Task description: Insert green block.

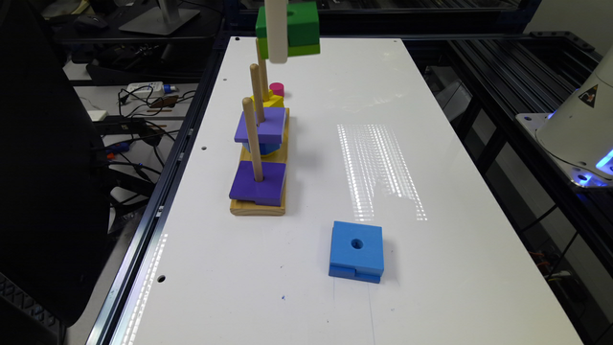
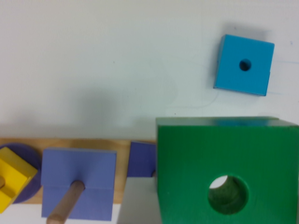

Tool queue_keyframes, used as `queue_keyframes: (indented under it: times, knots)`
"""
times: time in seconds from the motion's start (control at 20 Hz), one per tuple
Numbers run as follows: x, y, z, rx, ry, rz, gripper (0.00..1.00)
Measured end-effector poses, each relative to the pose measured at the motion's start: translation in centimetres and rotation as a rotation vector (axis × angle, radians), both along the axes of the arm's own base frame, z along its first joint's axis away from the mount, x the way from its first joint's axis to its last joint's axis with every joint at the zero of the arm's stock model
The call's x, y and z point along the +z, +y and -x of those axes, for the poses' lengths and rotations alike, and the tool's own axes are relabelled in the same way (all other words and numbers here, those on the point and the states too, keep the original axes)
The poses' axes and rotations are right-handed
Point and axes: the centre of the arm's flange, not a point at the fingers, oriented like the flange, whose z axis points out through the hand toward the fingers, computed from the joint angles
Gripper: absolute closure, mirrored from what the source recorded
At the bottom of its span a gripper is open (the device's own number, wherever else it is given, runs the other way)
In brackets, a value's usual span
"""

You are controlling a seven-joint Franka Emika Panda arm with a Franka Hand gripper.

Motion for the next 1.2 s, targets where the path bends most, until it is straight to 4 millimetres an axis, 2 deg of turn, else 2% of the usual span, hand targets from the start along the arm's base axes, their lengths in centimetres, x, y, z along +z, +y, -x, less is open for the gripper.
queue_keyframes:
  times: [0.65, 1.2]
  knots:
    - [-2.6, 0.0, -1.0, 0.002, -0.005, -0.003, 1.0]
    - [-3.0, 0.0, -1.2, 0.003, -0.006, -0.002, 1.0]
